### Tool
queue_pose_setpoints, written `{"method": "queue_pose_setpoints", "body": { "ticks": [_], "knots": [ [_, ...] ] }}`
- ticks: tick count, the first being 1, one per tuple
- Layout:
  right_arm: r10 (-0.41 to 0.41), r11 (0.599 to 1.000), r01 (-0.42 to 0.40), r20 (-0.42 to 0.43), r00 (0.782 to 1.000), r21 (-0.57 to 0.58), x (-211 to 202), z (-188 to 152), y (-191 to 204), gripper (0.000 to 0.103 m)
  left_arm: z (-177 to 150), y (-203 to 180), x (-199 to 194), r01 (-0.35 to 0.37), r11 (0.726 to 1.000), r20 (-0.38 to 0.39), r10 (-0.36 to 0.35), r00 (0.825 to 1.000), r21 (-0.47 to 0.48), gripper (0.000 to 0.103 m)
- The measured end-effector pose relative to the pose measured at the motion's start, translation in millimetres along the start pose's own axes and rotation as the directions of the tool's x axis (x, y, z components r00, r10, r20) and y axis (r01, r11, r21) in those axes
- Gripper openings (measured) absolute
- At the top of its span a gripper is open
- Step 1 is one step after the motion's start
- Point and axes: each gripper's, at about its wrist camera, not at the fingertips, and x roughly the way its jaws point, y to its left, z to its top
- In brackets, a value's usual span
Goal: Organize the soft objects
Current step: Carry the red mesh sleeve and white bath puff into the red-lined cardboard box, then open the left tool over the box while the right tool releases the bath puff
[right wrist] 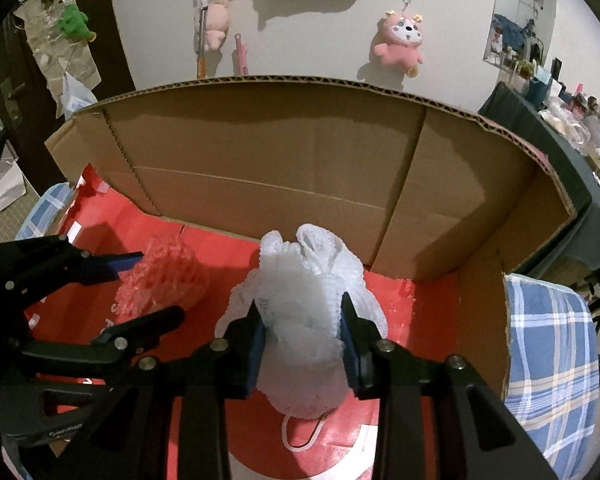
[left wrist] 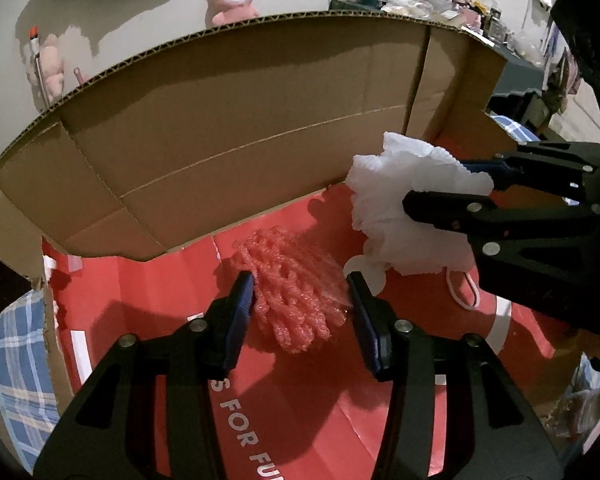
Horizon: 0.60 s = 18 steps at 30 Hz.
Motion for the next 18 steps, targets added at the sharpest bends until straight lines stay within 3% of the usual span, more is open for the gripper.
{"method": "queue_pose_setpoints", "body": {
  "ticks": [11, 18],
  "knots": [
    [0.011, 1.0, -0.011, -0.012, 1.0, -0.001, 1.9, 2.4, -1.3, 0.048, 2.4, -2.9, 3.4, 0.003, 1.0, 0.001, -0.003, 1.0, 0.015, 0.057],
    [0.023, 1.0, -0.023, -0.018, 1.0, 0.014, 3.0, 1.8, -3.2, 0.063, 1.1, -3.4, 1.6, 0.01, 1.0, 0.013, -0.01, 1.0, 0.008, 0.067]
  ]
}}
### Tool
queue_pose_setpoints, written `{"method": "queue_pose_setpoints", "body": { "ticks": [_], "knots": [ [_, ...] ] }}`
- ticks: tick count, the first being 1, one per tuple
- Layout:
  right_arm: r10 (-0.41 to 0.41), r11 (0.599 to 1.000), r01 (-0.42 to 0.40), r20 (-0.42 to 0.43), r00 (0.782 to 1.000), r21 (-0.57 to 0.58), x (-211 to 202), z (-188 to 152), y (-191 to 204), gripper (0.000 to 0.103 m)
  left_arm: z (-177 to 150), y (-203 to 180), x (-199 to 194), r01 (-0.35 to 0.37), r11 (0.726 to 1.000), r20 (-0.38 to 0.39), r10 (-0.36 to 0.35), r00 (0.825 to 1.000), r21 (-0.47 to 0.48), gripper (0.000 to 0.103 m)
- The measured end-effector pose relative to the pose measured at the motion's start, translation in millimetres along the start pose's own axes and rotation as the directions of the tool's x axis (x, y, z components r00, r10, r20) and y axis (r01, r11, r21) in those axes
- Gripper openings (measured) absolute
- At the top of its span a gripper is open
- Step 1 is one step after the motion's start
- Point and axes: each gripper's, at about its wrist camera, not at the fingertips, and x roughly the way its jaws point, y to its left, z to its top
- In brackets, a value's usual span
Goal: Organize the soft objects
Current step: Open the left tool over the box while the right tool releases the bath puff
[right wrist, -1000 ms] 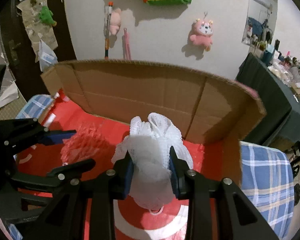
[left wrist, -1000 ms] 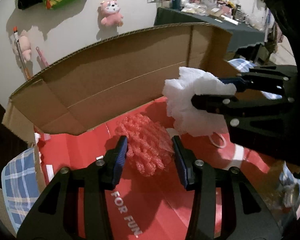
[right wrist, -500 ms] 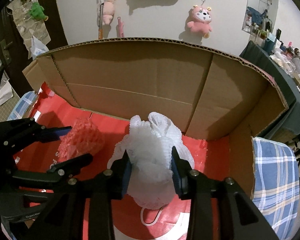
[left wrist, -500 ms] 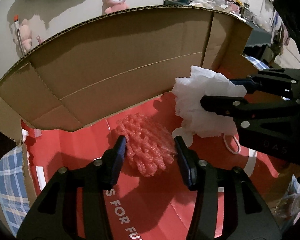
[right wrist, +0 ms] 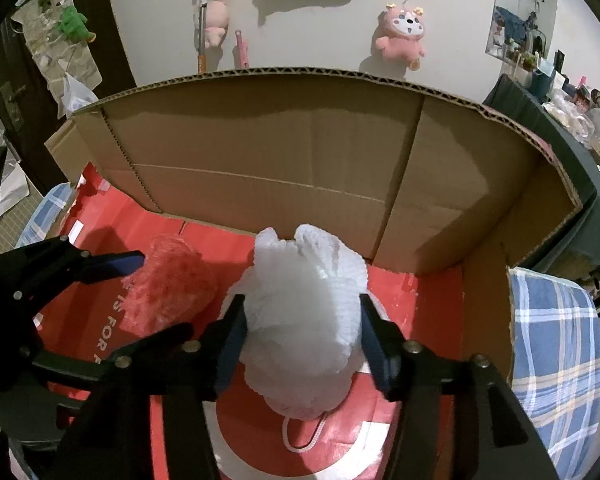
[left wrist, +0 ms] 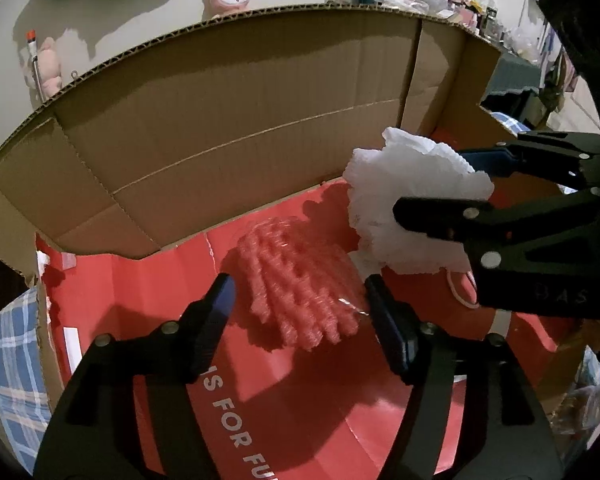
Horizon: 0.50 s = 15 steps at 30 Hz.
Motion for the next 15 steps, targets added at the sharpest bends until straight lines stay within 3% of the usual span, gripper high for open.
{"method": "queue_pose_setpoints", "body": {
  "ticks": [3, 8, 11, 15],
  "knots": [
    [0.01, 1.0, -0.01, 0.0, 1.0, 0.007, -1, -1, -2, 0.071, 0, 0, -6, 0.002, 1.0, 0.017, -0.002, 1.0, -0.01, 0.075],
    [0.008, 1.0, -0.008, 0.027, 1.0, 0.005, -13, -2, -1, 0.085, -3, -1, -24, 0.004, 1.0, 0.059, -0.002, 0.998, -0.028, 0.075],
    [0.006, 1.0, -0.006, 0.056, 0.998, 0.005, -30, -4, 0, 0.092, -7, 2, -43, 0.02, 0.999, 0.095, -0.015, 0.995, -0.045, 0.076],
    [-0.004, 1.0, 0.007, 0.116, 0.993, -0.024, -66, -8, 6, 0.099, -12, 2, -68, 0.026, 0.998, 0.143, -0.017, 0.99, -0.061, 0.086]
  ]
}}
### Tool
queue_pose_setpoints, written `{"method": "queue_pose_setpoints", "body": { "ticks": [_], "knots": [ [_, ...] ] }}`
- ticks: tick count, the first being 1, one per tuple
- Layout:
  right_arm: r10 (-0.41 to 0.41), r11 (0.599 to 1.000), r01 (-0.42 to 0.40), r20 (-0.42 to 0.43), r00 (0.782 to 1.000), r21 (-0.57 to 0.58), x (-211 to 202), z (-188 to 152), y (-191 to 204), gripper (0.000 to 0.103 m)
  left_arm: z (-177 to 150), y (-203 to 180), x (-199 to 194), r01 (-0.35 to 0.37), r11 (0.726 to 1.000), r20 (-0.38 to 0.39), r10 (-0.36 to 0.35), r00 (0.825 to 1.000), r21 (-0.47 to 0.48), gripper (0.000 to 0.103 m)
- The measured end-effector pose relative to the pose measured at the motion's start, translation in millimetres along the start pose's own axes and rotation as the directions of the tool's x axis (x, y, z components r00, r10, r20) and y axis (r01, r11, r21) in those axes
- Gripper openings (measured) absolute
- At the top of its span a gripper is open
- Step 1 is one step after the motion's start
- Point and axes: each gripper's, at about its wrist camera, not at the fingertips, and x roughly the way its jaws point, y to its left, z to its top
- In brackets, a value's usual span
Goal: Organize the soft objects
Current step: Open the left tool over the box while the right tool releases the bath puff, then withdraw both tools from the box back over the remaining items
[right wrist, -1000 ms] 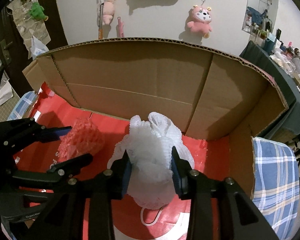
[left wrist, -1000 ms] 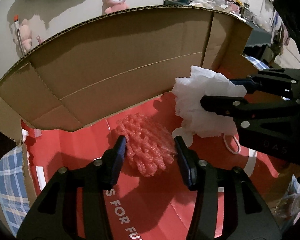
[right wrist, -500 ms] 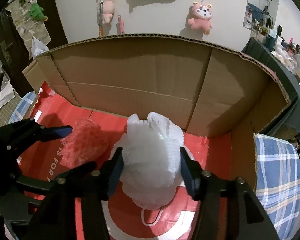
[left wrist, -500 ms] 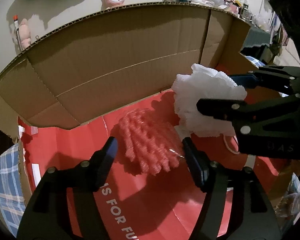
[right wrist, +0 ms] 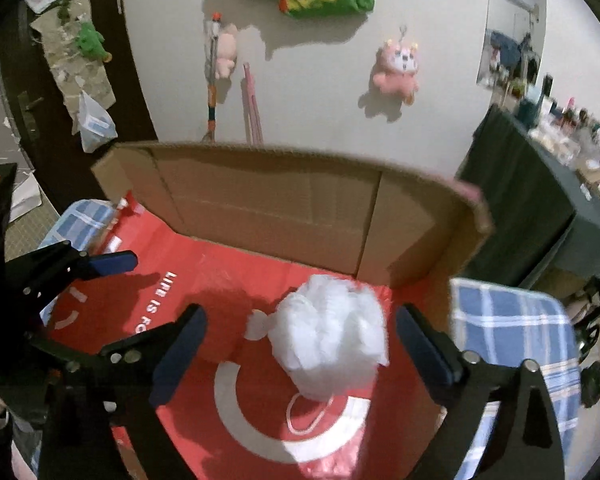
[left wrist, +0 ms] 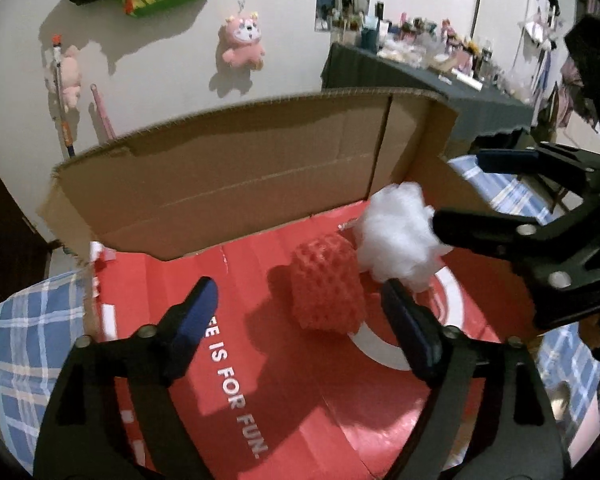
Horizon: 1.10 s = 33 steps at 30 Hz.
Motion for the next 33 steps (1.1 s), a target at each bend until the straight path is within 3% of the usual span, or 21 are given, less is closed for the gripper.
{"method": "queue_pose_setpoints", "body": {
  "ticks": [7, 14, 25, 33],
  "knots": [
    [-0.035, 0.999, 0.038, 0.105, 0.994, -0.024, -74, -6, 6, 0.103, -10, -6, -52, 0.015, 0.999, 0.1, -0.012, 0.995, -0.03, 0.089],
    [-0.047, 0.999, 0.047, 0.251, 0.967, 0.007, -156, -34, 11, 0.103, -40, -15, -114, 0.024, 0.998, 0.231, -0.009, 0.973, -0.062, 0.096],
    [-0.136, 0.989, 0.147, 0.41, 0.902, 0.004, -247, -116, 30, 0.103, -110, -42, -190, 0.002, 0.998, 0.372, 0.019, 0.928, -0.056, 0.097],
    [-0.132, 0.99, 0.094, 0.505, 0.853, 0.101, -299, -193, 12, 0.103, -167, -65, -208, -0.046, 0.997, 0.419, 0.067, 0.905, -0.061, 0.097]
  ]
}}
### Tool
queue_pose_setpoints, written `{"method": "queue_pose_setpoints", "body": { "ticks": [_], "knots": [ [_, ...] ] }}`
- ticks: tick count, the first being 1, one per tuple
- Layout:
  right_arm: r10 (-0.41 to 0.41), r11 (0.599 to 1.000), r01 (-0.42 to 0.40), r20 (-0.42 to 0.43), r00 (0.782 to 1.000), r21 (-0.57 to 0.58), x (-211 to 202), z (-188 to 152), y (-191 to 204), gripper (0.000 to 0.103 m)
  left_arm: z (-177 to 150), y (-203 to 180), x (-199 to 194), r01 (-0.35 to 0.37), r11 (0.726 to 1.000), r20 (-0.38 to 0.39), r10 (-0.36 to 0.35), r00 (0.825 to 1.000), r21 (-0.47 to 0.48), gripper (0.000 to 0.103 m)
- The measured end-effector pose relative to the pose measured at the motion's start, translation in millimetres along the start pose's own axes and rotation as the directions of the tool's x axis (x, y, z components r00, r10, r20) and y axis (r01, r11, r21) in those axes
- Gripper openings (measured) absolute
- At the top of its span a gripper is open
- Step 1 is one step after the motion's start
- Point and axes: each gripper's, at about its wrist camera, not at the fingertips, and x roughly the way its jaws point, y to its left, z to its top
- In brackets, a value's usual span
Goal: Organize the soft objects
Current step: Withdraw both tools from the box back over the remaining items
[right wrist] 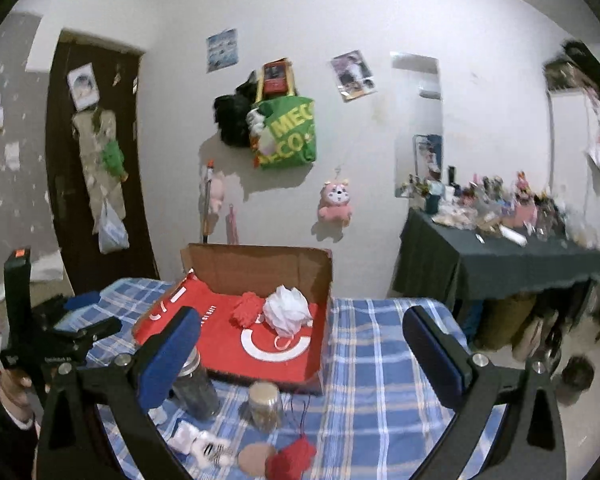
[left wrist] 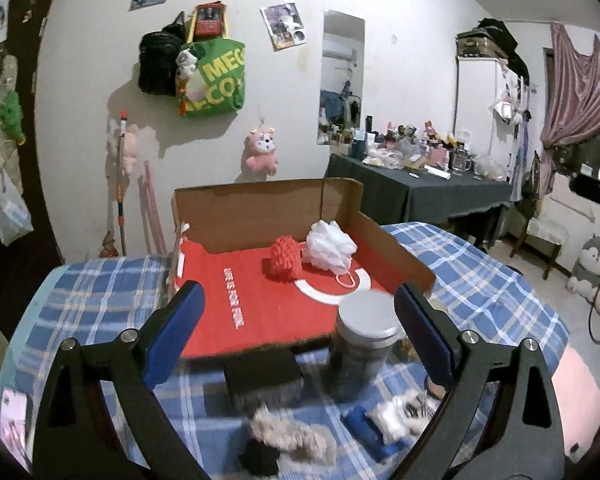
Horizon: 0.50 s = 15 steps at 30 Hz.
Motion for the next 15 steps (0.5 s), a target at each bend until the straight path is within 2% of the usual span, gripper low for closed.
{"method": "queue_pose_setpoints", "body": {
  "ticks": [4, 7, 10, 13, 15],
  "knots": [
    [-0.069, 0.996, 0.068, 0.01, 0.998, 0.062, -16, -42, -5, 0.103, -28, -4, -12, -0.032, 0.999, 0.013, 0.033, 0.999, -0.027, 0.097],
    [-0.138, 0.989, 0.137, 0.016, 0.99, 0.061, -19, -75, 3, 0.103, -47, -8, -19, -0.035, 0.999, 0.007, 0.035, 0.999, -0.036, 0.097],
    [-0.183, 0.982, 0.182, 0.01, 0.983, 0.056, -20, -108, 13, 0.103, -64, -13, -29, -0.068, 0.997, 0.024, 0.068, 0.997, -0.034, 0.097],
    [-0.204, 0.978, 0.203, 0.026, 0.979, 0.045, -23, -134, 25, 0.103, -81, -22, -38, -0.104, 0.994, 0.047, 0.105, 0.993, -0.013, 0.097],
    [-0.182, 0.982, 0.18, 0.032, 0.983, 0.047, -23, -150, 32, 0.103, -88, -27, -39, -0.106, 0.994, 0.049, 0.106, 0.993, -0.006, 0.097]
  ]
}}
